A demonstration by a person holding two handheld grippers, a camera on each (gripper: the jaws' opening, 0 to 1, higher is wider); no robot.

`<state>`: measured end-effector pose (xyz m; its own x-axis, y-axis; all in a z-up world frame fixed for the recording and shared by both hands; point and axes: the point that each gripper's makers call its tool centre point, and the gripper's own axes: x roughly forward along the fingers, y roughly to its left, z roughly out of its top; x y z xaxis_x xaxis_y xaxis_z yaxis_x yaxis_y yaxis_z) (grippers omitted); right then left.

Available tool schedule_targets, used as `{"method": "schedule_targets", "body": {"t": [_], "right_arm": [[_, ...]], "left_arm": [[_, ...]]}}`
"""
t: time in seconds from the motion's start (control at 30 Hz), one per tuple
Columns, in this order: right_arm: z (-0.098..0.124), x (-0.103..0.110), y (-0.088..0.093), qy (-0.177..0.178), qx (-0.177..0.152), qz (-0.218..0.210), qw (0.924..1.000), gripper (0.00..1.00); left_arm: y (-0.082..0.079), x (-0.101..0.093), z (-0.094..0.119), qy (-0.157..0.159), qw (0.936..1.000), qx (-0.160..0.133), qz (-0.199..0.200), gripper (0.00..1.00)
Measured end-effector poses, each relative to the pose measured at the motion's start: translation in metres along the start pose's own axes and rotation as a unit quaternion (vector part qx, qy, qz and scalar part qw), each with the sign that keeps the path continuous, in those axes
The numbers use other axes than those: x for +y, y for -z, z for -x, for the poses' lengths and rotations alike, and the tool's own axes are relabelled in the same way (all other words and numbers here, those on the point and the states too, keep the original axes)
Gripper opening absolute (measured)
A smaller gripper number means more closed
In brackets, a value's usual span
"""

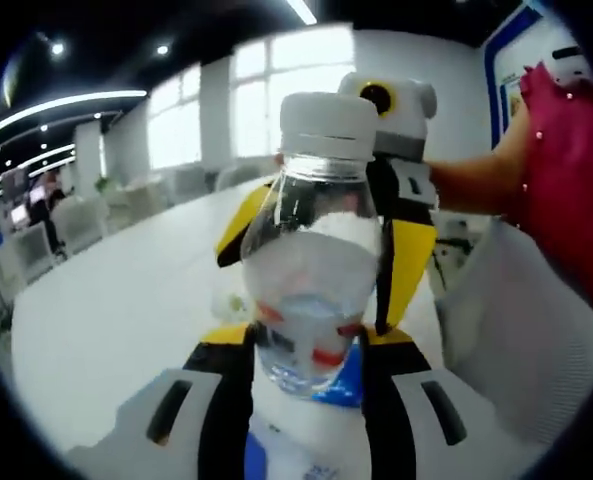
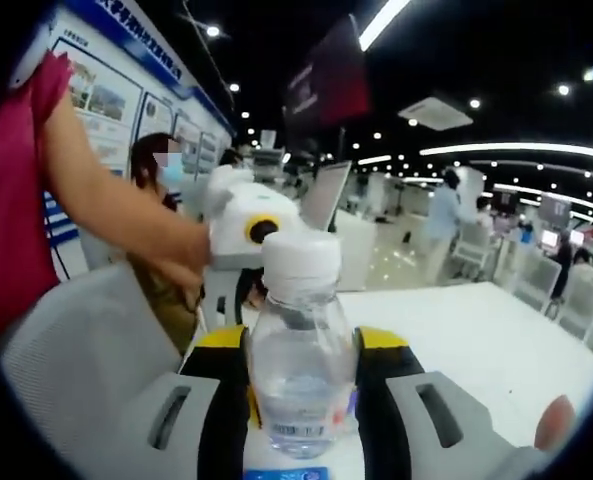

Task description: Arrange the tabletop items into an orderly group along one side of the table until the central work area is clear of visible clutter.

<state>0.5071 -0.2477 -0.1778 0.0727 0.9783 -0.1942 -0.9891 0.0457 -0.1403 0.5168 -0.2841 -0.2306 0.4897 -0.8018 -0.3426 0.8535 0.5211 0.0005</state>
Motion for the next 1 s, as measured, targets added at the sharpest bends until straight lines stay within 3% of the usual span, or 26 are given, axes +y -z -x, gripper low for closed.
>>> {"method": "schedule_targets", "body": {"t": [0.2,0.33,0.43,0.57,0.67,0.83,1.0], "right_arm": [[0.008,-0.015,-0.005,0.065,-0.001,-0.044,0.9969,0.39],[0.013,-0.026,-0.008,0.111,-0.001,-0.063,0.9919,0.39],[0.017,-0.035,-0.011,0.141,-0.010,-0.089,0.9859,0.39],[0.019,-0.036,-0.015,0.153,-0.015,-0.094,0.9836,0.39],[0.022,-0.037,-0.017,0.165,-0.018,-0.106,0.9804,0.39],[0.029,-0.044,-0.020,0.197,-0.023,-0.122,0.9725,0.39],[0.029,-0.042,-0.024,0.202,-0.027,-0.121,0.9715,0.39]], "left_arm": [[-0.008,0.001,-0.003,-0.081,0.9953,-0.014,0.051,0.38],[-0.011,0.006,-0.004,-0.143,0.9846,-0.018,0.098,0.37],[-0.017,0.011,-0.002,-0.184,0.9782,-0.025,0.093,0.39],[-0.032,0.003,-0.009,-0.170,0.9788,-0.054,0.100,0.47],[-0.034,0.003,-0.010,-0.179,0.9784,-0.051,0.091,0.47],[-0.037,0.018,-0.005,-0.246,0.9648,-0.046,0.081,0.46],[-0.039,0.013,-0.012,-0.228,0.9696,-0.045,0.076,0.45]]}}
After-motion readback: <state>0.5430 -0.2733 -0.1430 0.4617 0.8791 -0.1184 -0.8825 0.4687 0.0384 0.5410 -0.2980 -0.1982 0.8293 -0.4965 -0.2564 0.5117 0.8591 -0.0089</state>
